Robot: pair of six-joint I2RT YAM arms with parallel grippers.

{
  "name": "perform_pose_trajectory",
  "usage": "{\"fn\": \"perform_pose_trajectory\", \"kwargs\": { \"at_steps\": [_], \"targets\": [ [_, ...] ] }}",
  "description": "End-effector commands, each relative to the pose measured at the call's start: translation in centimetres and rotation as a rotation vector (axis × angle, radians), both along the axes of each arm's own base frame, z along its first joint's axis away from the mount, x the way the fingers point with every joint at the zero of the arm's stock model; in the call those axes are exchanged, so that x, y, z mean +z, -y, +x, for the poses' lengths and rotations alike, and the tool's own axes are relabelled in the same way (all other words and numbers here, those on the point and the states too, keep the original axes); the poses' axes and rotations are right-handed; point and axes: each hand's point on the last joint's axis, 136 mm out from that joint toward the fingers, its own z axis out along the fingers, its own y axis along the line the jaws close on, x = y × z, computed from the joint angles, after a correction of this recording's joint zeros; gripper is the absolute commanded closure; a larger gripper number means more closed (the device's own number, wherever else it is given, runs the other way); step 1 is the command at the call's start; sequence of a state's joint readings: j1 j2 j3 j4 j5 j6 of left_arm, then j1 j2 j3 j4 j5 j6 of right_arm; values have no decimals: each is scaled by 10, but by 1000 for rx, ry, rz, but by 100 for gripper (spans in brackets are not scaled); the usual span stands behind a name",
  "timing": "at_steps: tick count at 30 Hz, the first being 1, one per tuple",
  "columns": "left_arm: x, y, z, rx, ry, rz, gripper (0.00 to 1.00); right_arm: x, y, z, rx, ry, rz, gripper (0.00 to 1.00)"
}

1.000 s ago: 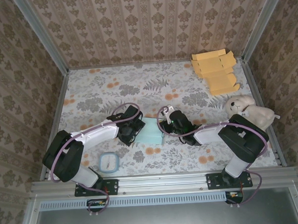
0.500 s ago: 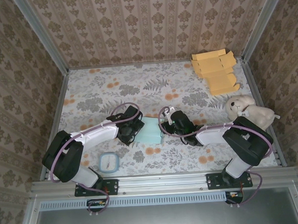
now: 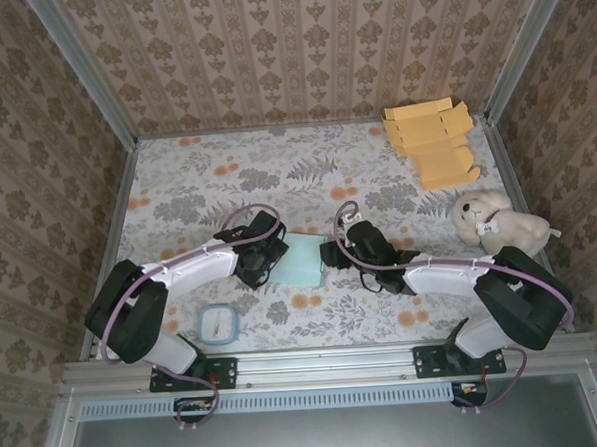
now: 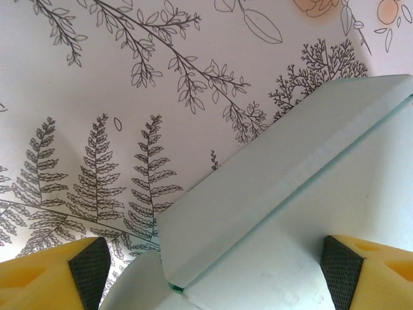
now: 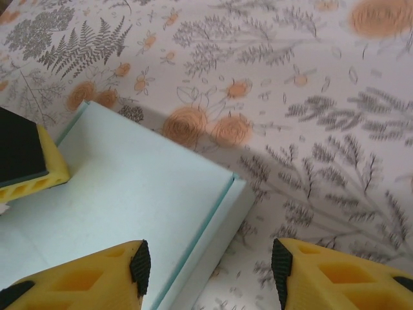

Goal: Fold the paper box

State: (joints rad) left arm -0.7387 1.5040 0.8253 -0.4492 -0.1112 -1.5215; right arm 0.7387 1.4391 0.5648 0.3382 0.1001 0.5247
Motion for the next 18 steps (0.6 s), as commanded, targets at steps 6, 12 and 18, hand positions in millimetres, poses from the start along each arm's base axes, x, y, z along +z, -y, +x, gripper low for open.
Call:
{"fn": "perform_pose_trajectory", "kwargs": {
  "at_steps": [6,12,18],
  "targets": [
    [-35,-37,-25,4,-126,183,13,7,-7,-34,-62,-112,162,46],
    [-38,-39,-25,-4,-132,200,13,4,-22,-53,-19,-141,158,48],
    [-39,-39,-26,-10,-138,197,13,-6,-36,-61,-1,-159,141,48]
  ]
}}
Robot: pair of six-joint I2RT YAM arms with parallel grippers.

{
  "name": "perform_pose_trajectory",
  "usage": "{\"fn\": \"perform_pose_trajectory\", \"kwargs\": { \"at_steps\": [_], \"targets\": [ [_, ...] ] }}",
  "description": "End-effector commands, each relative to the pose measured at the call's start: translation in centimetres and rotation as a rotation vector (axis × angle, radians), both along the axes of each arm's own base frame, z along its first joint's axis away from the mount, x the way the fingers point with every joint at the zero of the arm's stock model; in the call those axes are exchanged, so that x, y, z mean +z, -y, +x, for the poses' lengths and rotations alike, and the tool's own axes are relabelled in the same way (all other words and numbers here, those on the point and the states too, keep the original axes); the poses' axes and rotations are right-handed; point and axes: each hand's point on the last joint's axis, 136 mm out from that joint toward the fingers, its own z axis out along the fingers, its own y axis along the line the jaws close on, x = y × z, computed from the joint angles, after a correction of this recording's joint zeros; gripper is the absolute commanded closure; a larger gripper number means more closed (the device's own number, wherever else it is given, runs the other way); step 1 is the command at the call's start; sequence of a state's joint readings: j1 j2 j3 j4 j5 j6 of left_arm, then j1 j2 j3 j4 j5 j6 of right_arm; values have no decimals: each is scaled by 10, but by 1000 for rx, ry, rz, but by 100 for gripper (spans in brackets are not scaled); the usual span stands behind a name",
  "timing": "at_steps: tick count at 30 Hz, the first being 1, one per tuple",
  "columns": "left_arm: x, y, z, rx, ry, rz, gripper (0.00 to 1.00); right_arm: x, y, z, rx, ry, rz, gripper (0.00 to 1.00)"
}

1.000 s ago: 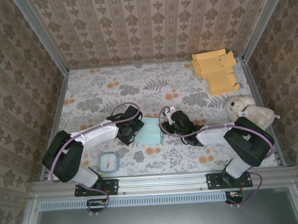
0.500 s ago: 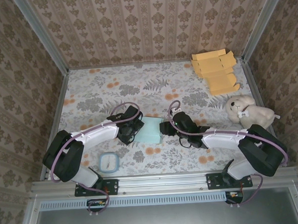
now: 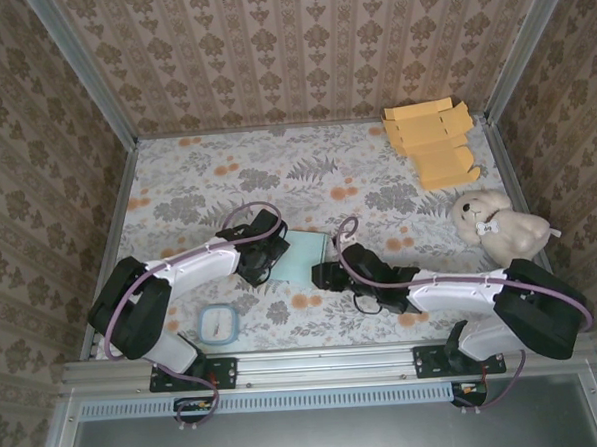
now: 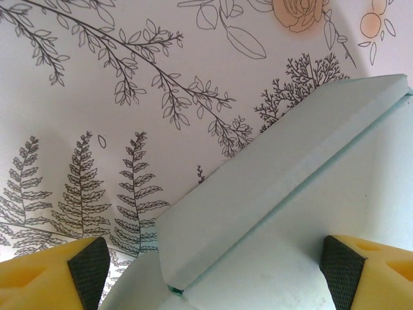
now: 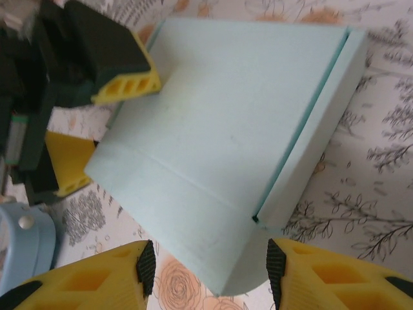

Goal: Fold the paper box

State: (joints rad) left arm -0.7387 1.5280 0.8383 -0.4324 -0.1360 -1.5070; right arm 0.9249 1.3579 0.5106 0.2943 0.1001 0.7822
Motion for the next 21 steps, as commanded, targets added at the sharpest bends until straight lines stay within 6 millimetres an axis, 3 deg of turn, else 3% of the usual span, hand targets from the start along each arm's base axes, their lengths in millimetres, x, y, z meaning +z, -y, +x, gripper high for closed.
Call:
{"fn": "perform_pose_trajectory", "kwargs": {
  "at_steps": [1,9,21],
  "targets": [
    [-38,-39,-34,-2,-160,178,13,-8,-2,2,-34,-23,-10,49],
    [-39,-39,-35,-4,-164,175,13,-20,-16,-5,-12,-54,-22,49],
    [-37,-39,-34,-8,-162,178,13,-16,-32,-6,22,-65,41,53]
  ]
}}
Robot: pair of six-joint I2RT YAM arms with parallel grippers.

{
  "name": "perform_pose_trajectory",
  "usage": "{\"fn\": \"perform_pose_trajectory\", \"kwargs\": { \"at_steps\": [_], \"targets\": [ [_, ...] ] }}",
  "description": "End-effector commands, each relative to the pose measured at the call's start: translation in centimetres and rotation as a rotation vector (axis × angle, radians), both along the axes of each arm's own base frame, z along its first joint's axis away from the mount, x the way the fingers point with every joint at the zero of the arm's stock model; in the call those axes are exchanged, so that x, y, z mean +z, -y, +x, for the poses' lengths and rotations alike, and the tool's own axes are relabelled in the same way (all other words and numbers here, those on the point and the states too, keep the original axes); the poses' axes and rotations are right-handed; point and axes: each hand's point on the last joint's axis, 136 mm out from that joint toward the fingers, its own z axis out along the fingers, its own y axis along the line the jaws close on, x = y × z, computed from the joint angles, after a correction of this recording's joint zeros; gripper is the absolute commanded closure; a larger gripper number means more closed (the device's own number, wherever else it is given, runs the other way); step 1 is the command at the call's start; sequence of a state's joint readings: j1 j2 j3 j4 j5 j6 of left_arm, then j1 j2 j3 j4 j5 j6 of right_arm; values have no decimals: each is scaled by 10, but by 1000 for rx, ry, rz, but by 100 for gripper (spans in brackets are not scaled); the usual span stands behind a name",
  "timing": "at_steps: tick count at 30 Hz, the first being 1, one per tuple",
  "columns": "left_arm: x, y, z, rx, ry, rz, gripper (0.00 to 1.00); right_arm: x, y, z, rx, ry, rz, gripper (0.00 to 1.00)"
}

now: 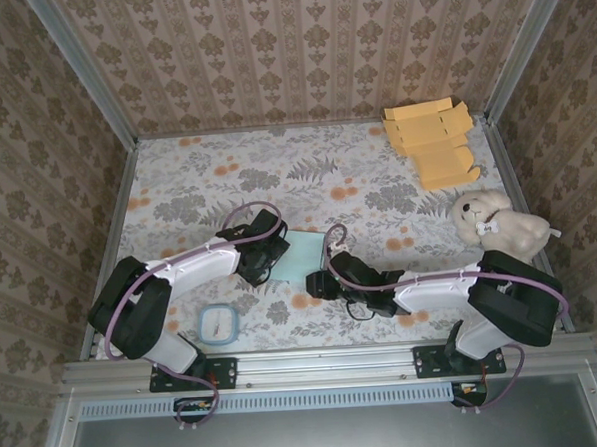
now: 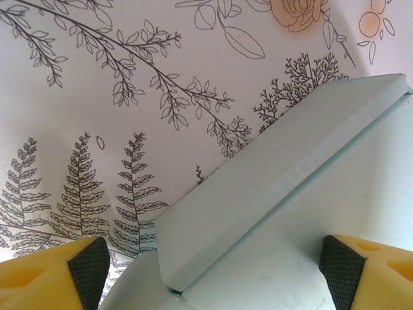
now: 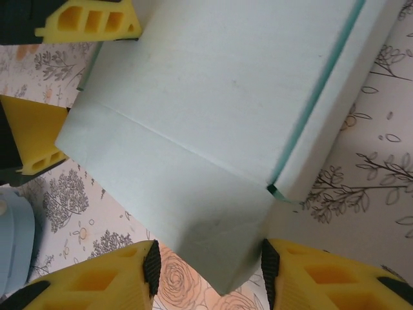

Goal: Fold the paper box

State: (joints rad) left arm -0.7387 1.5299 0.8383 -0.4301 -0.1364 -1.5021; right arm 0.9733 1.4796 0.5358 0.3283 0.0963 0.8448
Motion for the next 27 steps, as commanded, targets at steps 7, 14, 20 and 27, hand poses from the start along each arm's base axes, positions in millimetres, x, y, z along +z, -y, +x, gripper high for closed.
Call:
{"fn": "perform_pose_trajectory", "kwargs": {
  "at_steps": [7,14,20,27],
  "targets": [
    [-38,-39,-35,-9,-167,177,13,11,-20,7,14,22,64,55],
    [-39,-41,-35,-5,-170,177,13,0,-3,15,-30,61,-36,57],
    [-39,-41,-36,-4,-174,177,13,-10,5,19,-53,79,-93,58],
    [-40,-42,-37,-4,-178,180,13,-14,9,22,-62,96,-120,58]
  ]
}}
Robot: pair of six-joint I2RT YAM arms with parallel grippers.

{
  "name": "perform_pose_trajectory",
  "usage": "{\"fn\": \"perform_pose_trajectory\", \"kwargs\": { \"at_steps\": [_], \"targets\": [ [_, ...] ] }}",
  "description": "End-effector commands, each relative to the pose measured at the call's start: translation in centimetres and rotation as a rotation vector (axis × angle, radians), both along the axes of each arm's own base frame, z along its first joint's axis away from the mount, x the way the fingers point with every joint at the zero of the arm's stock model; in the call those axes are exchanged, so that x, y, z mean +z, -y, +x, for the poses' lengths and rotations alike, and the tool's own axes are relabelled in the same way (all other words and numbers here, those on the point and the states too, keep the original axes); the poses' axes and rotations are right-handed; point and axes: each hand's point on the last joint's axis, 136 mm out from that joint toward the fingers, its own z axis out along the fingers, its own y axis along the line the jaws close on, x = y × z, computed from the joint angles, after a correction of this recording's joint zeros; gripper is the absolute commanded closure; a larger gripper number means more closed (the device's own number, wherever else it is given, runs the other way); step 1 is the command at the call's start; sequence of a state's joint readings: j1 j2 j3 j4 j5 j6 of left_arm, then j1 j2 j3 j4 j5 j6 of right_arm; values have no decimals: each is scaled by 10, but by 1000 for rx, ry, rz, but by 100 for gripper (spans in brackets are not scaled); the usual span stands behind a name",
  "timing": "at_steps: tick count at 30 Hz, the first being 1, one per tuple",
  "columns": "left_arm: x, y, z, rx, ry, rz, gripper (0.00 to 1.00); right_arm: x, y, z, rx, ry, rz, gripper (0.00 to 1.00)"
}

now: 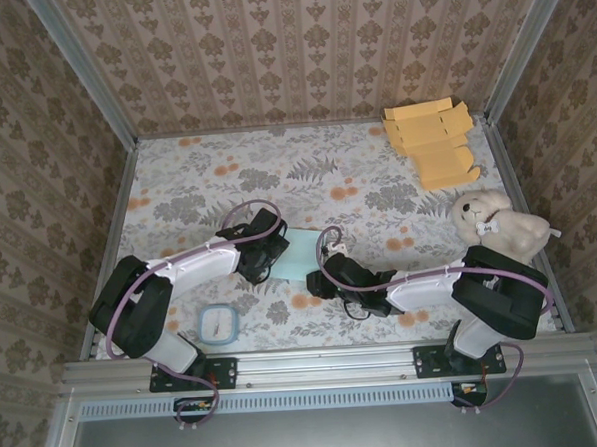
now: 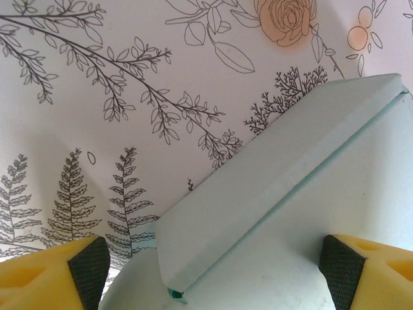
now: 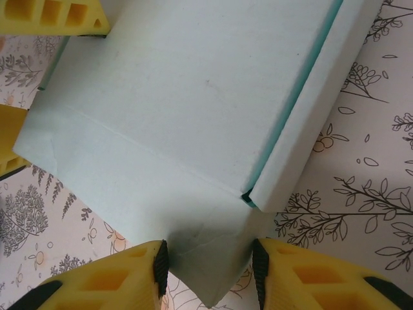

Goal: Fold the paper box

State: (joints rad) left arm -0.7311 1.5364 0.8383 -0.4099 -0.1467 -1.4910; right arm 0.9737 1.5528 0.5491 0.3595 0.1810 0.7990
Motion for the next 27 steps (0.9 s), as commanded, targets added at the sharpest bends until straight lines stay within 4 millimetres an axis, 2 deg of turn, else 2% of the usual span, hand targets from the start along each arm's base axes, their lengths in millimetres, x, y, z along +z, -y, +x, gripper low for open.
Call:
{"fn": "perform_pose_trajectory", "kwargs": {
  "at_steps": [1,9,20,27],
  "targets": [
    [-41,-42,-43,-3,-198,179,13,0,4,9,-27,44,-43,58],
    [-41,-41,-43,-5,-202,176,13,3,1,11,-3,101,-25,61],
    [-44,-42,-44,-15,-219,182,13,-11,11,20,7,189,-125,62],
    [-51,-42,-46,-24,-246,183,13,-6,10,26,17,244,-143,62]
  ]
}}
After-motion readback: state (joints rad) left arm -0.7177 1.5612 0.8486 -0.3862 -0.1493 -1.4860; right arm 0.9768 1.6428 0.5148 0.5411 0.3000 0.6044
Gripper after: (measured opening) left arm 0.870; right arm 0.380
